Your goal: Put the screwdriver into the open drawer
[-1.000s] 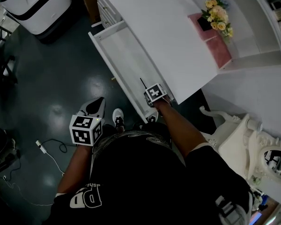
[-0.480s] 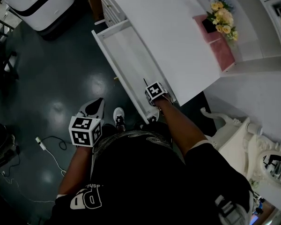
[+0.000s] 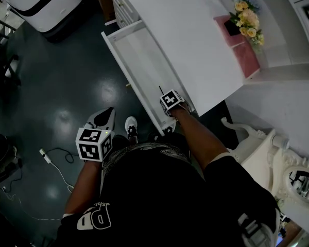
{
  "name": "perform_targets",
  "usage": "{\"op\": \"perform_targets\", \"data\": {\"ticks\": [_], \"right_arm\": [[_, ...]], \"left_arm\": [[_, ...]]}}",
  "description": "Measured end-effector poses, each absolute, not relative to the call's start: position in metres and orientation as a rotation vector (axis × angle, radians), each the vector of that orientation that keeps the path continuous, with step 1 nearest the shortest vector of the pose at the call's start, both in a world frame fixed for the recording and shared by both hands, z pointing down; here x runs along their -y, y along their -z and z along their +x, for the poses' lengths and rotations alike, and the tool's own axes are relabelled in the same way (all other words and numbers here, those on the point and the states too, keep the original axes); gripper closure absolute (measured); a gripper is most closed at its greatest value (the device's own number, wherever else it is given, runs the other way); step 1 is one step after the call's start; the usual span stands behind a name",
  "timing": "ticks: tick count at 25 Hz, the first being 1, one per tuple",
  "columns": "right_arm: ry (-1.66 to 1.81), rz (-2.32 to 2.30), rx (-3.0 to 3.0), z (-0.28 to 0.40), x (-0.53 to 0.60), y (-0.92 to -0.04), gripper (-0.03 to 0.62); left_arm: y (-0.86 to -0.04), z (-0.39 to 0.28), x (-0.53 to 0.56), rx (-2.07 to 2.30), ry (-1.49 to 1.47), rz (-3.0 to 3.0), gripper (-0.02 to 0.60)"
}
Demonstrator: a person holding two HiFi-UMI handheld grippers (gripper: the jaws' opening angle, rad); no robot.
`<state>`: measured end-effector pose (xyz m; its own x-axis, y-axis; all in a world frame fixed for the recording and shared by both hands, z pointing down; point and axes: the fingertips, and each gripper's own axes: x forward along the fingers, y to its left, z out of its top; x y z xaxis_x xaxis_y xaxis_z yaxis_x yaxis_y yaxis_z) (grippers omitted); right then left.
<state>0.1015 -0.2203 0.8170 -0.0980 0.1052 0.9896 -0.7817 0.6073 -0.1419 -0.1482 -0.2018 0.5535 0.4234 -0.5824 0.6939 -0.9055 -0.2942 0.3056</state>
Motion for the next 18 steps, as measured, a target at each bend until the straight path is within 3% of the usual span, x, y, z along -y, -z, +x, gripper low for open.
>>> {"op": "perform_targets", "data": {"ticks": [18], "right_arm": [[-0.841,0.615,1.485,0.0998,0.2188,-0.8153,0.485]], "left_arm": [[-0.5545,-0.1422,0.2014,1.232,-0.603,2.008,0.566]]}}
